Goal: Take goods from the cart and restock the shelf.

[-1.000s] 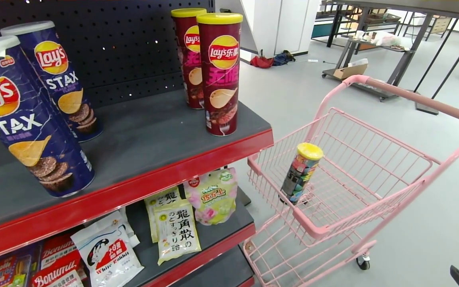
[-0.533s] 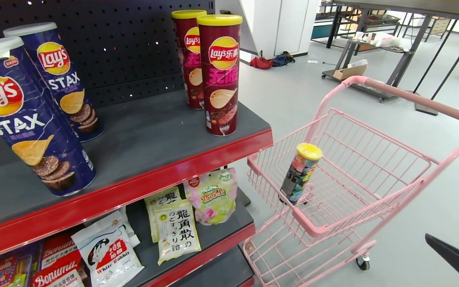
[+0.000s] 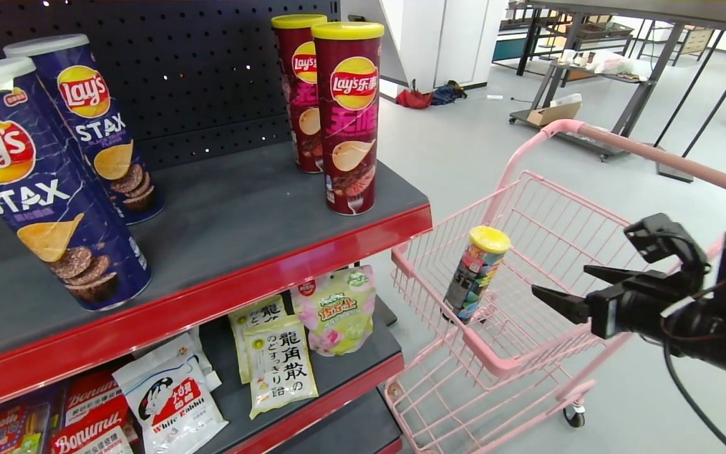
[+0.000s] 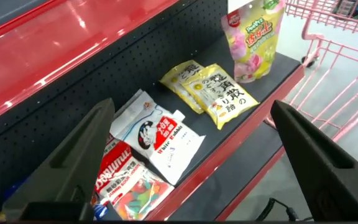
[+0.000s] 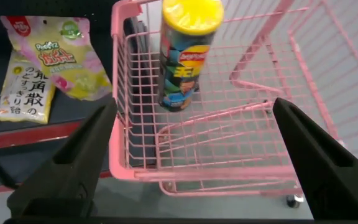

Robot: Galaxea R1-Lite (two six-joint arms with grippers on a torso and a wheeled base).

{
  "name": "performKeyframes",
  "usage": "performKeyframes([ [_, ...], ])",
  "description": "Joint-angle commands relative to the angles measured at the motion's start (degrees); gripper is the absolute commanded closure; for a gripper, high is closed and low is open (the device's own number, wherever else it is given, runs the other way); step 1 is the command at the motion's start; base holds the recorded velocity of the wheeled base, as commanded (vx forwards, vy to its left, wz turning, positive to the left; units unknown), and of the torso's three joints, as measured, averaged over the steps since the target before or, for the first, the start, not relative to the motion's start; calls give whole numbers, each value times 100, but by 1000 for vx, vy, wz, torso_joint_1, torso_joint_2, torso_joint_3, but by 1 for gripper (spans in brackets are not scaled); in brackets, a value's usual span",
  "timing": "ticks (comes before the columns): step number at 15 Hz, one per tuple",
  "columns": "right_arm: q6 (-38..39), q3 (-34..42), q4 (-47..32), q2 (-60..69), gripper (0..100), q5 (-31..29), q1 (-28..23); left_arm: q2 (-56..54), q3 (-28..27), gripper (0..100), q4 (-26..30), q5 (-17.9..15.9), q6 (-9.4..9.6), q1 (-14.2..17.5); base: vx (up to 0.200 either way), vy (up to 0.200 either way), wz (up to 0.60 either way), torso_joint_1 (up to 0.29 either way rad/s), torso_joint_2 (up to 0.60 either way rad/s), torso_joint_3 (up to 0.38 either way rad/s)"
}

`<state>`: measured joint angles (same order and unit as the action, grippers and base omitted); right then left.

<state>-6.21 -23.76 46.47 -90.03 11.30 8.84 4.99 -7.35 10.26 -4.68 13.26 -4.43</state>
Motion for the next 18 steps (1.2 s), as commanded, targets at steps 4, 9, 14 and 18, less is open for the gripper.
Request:
performKeyframes([
  [4,181,-1034,398,-1861,0,118,171,11,-21,0,11,73,10,3,0,0,0,0,0,0],
  [9,199,-1641,433,-2616,0,259,118,11,-74,0,169,99,36,21,0,0,0,0,0,0],
  [14,207,-2388,433,-3161,0,390,4,2,-126,0,353,117,36,21,0,0,0,0,0,0],
  [18,295,-2687,424,-3355,0,452,48,20,-126,0,353,117,36,29,0,0,0,0,0,0],
])
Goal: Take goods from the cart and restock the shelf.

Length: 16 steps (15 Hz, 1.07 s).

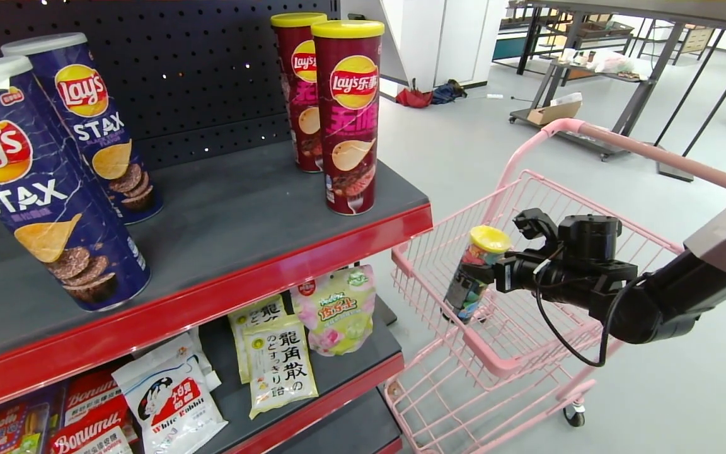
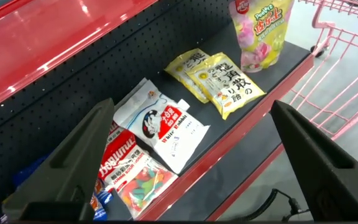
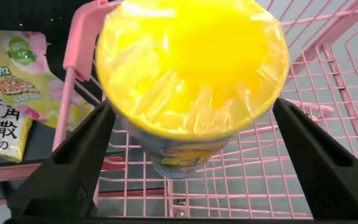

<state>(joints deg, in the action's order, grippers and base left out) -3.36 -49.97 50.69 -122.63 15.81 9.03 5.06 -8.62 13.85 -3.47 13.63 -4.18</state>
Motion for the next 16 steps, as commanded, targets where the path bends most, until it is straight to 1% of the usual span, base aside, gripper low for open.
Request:
performKeyframes([
  [1,64,-92,2,-121,0,1,46,21,1,0,-5,5,-1,5,0,0,0,0,0,0],
  [5,99,-268,11,-297,0,1,116,21,-8,0,4,57,8,14,0,0,0,0,0,0],
  [7,99,-347,20,-359,0,1,125,21,-8,0,4,66,43,14,0,0,0,0,0,0],
  [8,99,-364,20,-385,100,1,125,21,-8,0,4,66,52,14,0,0,0,0,0,0],
  [13,90,-329,29,-367,100,1,125,21,-8,0,4,84,87,14,0,0,0,0,0,0],
  [16,73,-39,152,98,100,-43,195,4,-8,0,4,93,87,14,0,0,0,0,0,0],
])
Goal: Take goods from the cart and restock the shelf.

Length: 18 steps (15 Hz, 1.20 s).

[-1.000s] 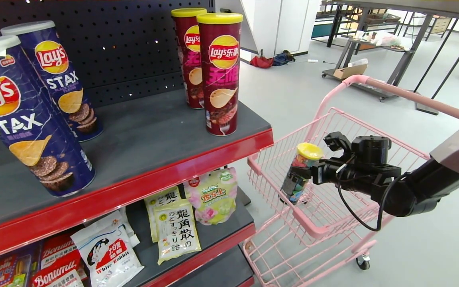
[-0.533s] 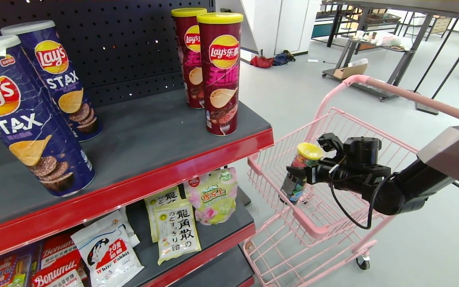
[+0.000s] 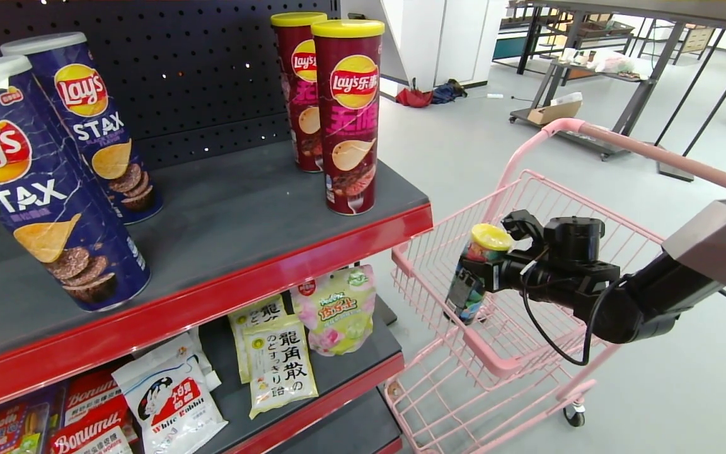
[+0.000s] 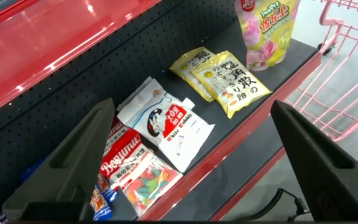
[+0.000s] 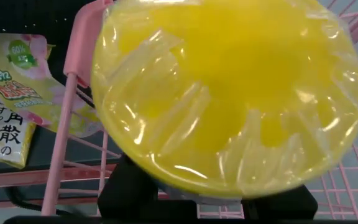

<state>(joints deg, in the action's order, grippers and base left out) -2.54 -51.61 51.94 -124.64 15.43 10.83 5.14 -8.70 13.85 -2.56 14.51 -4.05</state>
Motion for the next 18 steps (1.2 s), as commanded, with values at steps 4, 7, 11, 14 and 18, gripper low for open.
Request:
performKeyframes([
  [4,-54,415,-255,1750,100,-155,-63,-31,-17,0,-14,-8,0,0,0,0,0,0,0,0],
  [7,-63,336,-1890,3270,100,-366,-212,-22,-105,0,-14,-8,0,0,0,0,0,0,0,0],
  [11,-203,978,-3340,5573,100,-1842,-292,197,-404,0,-5,1,-53,0,0,0,0,0,0,0],
  [14,-203,1576,-4685,7146,100,-1904,-555,514,-606,0,-5,27,-53,9,0,0,0,0,0,0],
  [18,-247,1830,-5423,8139,100,-1965,-995,637,-624,0,4,177,-53,80,0,0,0,0,0,0],
])
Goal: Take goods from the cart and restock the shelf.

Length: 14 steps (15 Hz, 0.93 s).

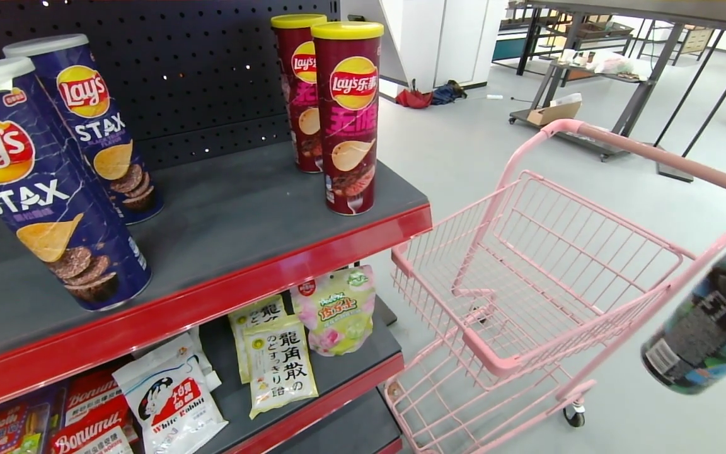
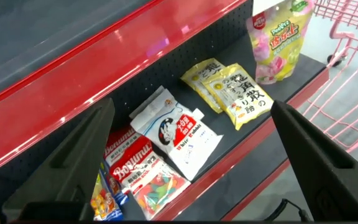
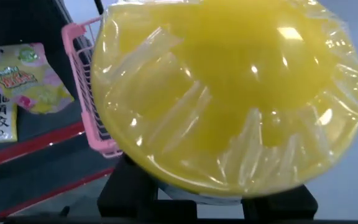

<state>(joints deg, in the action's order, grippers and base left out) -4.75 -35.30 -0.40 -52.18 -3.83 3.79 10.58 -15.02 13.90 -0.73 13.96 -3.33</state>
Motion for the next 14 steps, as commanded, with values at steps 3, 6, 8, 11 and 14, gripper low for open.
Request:
performKeyframes([
  [3,-69,454,-197,1122,100,-22,-564,40,60,0,-10,-138,2,-1,0,0,0,0,0,0],
  [6,-96,560,-197,1210,100,-4,-564,32,52,0,-10,-164,2,-1,0,0,0,47,-168,-117],
  [8,-96,577,-197,1201,100,-4,-564,40,52,0,-10,-164,19,-1,0,0,0,159,-469,-295],
  [11,-96,568,-197,1148,100,-4,-555,23,60,0,-10,-164,19,-1,0,0,0,193,-561,-355],
  [14,-96,577,-197,1096,100,5,-546,5,60,0,-10,-164,19,-1,0,0,0,235,-611,-377],
])
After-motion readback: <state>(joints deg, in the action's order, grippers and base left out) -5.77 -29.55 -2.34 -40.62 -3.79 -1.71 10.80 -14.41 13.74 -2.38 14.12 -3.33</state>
